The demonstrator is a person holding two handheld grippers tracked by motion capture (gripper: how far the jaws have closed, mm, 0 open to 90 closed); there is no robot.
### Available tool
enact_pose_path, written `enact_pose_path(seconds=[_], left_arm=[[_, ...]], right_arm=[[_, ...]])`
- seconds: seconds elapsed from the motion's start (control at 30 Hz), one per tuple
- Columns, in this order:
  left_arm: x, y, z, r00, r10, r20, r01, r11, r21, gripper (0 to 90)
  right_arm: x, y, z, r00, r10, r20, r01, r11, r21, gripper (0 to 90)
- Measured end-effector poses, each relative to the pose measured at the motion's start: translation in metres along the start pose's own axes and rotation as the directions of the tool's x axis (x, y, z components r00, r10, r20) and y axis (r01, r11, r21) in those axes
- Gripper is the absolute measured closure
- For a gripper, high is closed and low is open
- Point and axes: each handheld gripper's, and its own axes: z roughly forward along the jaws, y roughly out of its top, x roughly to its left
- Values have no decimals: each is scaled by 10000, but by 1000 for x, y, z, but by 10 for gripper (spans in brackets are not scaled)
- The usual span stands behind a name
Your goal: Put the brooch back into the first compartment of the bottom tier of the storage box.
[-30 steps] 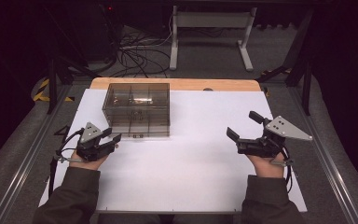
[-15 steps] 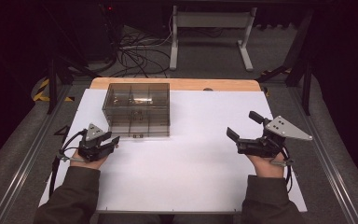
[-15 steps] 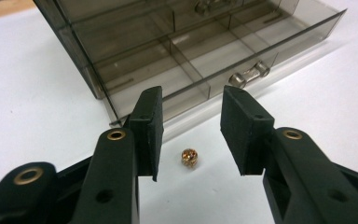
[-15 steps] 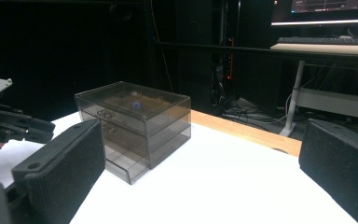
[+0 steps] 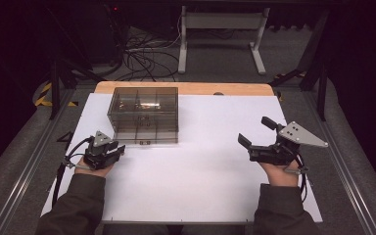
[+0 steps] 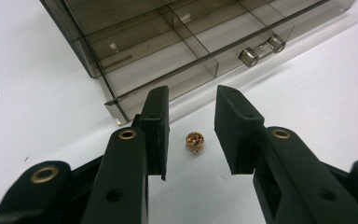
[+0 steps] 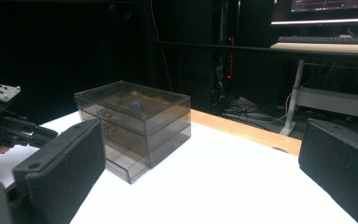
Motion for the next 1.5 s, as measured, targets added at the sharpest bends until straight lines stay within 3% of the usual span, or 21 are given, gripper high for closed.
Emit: enact_pose_path(seconds=[0.87, 1.5], left_arm=[[0, -5, 16, 10000, 46, 49, -49, 9977, 677, 726], [3, -6, 20, 9995, -251, 187, 233, 9957, 893, 784]], right_arm=[[1, -1, 1, 10000, -47, -1, 47, 9999, 120, 16], [1, -1, 1, 10000, -46, -10, 46, 9999, 118, 18]])
